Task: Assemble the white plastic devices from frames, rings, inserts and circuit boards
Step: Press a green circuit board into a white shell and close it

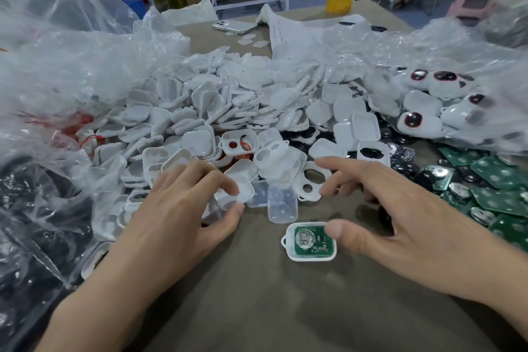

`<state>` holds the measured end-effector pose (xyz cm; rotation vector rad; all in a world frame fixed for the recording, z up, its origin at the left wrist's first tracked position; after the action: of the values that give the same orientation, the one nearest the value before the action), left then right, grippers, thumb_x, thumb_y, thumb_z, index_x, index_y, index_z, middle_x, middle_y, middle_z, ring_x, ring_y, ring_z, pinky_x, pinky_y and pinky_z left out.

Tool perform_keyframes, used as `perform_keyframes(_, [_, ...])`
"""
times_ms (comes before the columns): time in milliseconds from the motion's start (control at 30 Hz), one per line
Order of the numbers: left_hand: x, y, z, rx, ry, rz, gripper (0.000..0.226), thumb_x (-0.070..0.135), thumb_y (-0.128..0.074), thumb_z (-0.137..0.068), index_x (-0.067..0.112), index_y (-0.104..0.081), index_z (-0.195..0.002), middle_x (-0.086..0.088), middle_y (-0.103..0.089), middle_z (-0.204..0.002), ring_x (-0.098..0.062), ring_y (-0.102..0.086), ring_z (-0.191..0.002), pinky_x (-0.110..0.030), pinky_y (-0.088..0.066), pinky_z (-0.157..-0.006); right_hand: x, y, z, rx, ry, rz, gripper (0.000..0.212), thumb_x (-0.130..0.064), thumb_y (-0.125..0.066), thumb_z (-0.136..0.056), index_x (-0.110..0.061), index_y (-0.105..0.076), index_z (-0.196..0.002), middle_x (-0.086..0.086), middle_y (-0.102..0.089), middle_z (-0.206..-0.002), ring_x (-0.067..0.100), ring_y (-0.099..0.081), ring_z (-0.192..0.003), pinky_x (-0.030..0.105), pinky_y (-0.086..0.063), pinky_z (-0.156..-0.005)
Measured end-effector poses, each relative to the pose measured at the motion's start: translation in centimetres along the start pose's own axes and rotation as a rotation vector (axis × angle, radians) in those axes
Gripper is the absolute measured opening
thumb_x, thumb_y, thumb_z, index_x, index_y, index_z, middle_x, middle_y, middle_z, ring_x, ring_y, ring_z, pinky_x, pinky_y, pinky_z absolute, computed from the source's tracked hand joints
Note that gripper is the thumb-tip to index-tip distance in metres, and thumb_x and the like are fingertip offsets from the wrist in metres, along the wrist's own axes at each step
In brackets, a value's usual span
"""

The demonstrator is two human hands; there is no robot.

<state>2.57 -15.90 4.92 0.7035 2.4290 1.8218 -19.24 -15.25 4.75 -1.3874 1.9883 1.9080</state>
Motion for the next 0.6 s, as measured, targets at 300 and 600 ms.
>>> perform_keyframes(300, [5.4, 1.3, 0.6, 0.137, -0.222, 0.288, 0.022, 0.040, -0.063, -0.094, 0.022, -0.065, -0.107, 0.013, -0.058, -0.120, -0.007, -0.061, -0.111, -0.016, -0.045, -0.090, -0.4, 1.1, -0.4, 0.181, 0.048, -0.108, 0.039, -0.058, -0.051, -0.094, -0.048, -0.051, -0.132, -0.023, -0.062, -0.113, 0.006, -0.058, -0.107, 0.010, -0.041, -0.086])
perform_keyframes(600, [6.6, 0.7, 0.4, 0.132, -0.177, 0.662, 0.003, 0.030, -0.065, -0.093, 0.030, -0.064, -0.095, 0.012, -0.070, -0.111, 0.011, -0.062, -0.083, -0.001, -0.040, -0.074, -1.5, 2.4, -0.3, 0.309, 0.113, -0.227, 0.017, -0.032, -0.072, -0.088, -0.032, -0.076, -0.104, -0.014, -0.066, -0.104, 0.013, -0.066, -0.091, 0.011, -0.046, -0.079])
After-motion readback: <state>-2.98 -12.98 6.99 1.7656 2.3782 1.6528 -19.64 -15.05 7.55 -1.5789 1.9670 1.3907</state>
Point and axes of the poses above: each hand's wrist, its own z-axis away from the middle knuckle, its own y-axis out of the back of the hand, x = y × z, the point moved 9 cm from there along -z, towards the middle knuckle
